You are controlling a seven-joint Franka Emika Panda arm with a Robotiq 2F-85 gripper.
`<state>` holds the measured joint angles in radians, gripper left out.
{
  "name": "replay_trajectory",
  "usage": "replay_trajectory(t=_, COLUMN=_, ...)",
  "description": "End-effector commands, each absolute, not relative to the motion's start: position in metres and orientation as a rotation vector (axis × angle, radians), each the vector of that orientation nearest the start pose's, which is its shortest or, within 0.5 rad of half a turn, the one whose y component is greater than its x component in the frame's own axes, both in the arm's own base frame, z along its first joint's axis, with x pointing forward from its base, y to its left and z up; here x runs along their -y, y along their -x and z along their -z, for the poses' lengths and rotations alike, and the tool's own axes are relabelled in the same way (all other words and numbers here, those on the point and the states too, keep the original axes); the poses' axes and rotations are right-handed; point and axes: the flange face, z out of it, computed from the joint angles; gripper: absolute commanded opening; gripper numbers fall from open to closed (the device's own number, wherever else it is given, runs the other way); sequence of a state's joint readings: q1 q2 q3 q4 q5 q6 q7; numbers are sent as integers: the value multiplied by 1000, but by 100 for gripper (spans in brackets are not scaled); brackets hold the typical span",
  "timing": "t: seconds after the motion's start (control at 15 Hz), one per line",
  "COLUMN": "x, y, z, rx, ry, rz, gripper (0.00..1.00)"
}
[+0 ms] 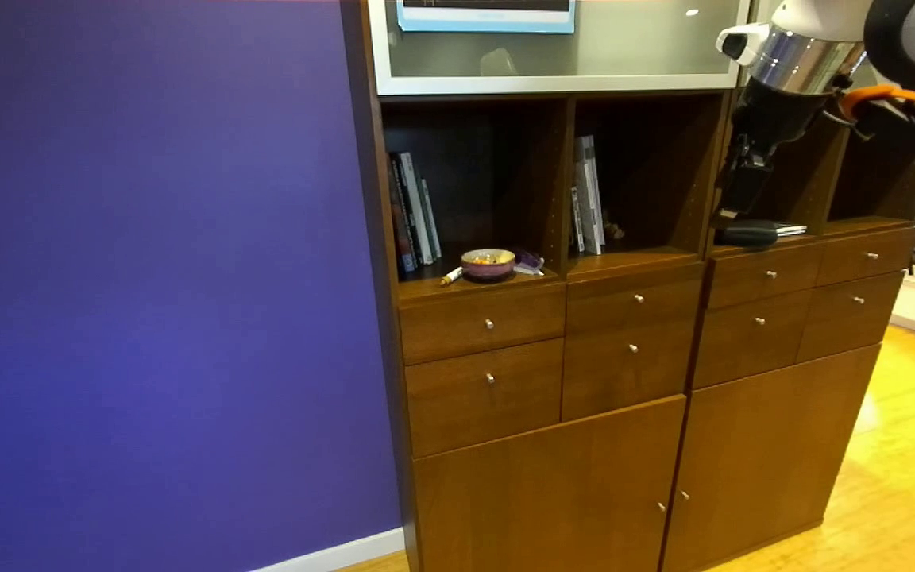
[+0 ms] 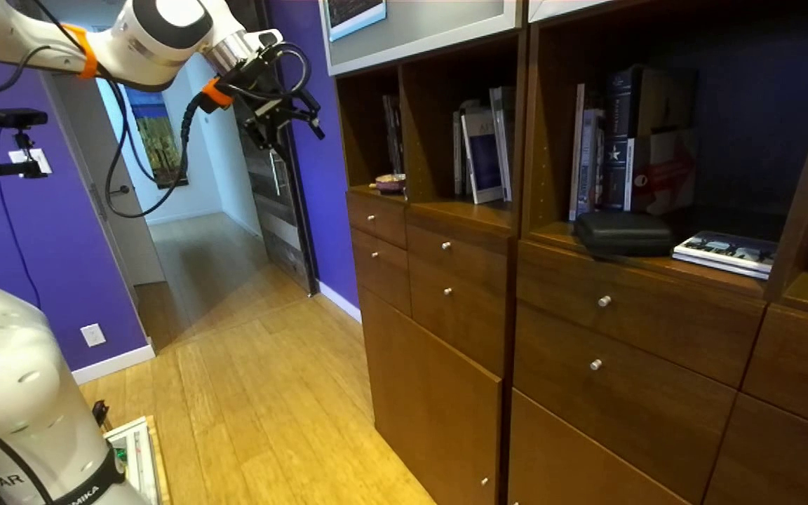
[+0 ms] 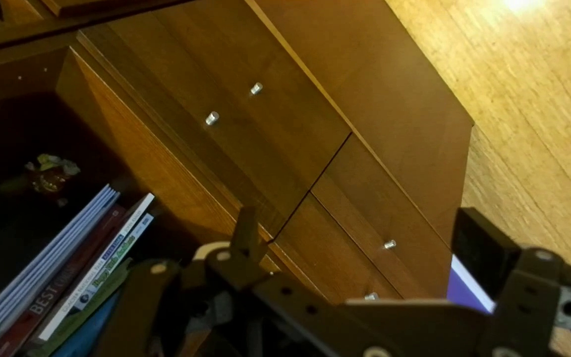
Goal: Move the plate from the left shelf to the right shelf
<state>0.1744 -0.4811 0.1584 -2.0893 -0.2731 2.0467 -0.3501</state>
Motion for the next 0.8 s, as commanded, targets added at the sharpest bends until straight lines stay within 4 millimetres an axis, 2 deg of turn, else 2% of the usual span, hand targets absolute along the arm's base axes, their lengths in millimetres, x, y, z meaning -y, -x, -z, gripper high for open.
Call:
replay_trajectory(t=0.0, x=-167, y=-460, z=-661, rx=1561, ry=3057, rz=834, gripper=100)
replay_trajectory(t=0.33, x=-207, y=-523, z=-651, rx=1944, ry=2795, rz=953, gripper=100)
replay_trajectory(t=0.73, x=-254, y=-577, z=-630, rx=2355, ry=2468, rz=1103, gripper=100)
